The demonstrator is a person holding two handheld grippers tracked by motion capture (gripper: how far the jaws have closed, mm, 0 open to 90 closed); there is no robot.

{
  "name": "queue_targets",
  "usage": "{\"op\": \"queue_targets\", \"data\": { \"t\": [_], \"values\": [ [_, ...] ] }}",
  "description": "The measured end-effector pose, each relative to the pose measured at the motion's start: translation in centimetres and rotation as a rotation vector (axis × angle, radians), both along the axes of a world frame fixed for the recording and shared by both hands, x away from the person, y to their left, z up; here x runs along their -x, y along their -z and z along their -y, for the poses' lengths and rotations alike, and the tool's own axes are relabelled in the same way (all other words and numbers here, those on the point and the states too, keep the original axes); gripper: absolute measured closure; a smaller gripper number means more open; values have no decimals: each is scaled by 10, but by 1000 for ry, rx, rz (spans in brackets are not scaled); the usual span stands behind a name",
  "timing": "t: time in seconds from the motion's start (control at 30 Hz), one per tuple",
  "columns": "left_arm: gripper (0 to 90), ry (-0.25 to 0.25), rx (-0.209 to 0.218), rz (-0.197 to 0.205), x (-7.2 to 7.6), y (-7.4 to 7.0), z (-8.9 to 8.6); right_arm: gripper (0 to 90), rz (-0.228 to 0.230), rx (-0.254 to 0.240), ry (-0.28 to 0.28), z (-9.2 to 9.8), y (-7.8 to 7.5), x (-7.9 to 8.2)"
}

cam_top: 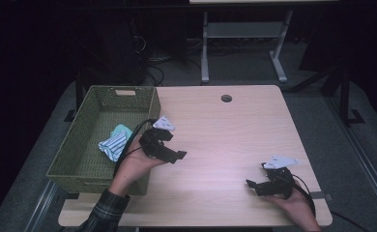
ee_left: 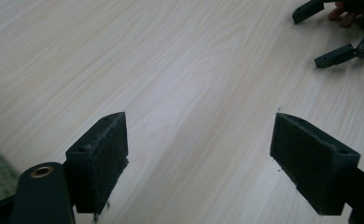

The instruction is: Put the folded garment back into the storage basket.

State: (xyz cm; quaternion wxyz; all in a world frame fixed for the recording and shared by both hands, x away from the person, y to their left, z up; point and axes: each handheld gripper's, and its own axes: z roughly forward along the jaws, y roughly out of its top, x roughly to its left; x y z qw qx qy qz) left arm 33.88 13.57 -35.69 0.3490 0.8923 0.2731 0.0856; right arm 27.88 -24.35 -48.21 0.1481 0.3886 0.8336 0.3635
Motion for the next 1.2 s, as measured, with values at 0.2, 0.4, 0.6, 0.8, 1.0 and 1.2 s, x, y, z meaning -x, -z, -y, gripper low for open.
{"op": "queue_targets", "data": {
  "t": [0.2, 0.4, 0.6, 0.8, 1.0, 1.2],
  "values": [
    [176, 10, 4, 18, 5, 19, 21, 106, 0, 0, 0, 0, 0, 0],
    [170, 26, -7, 41, 11, 37, 35, 106, 1, 1, -1, 0, 0, 0],
    [170, 39, -31, 43, 17, 57, 48, 106, -1, -1, 1, 0, 0, 0],
    [146, 40, -73, 47, 23, 80, 60, 106, -1, 0, 0, 0, 0, 0],
    [134, 50, -88, 44, 25, 97, 66, 106, -1, 0, 0, 0, 0, 0],
    [134, 60, -105, 67, 25, 108, 68, 106, -1, 0, 0, 0, 0, 0]
  ]
}}
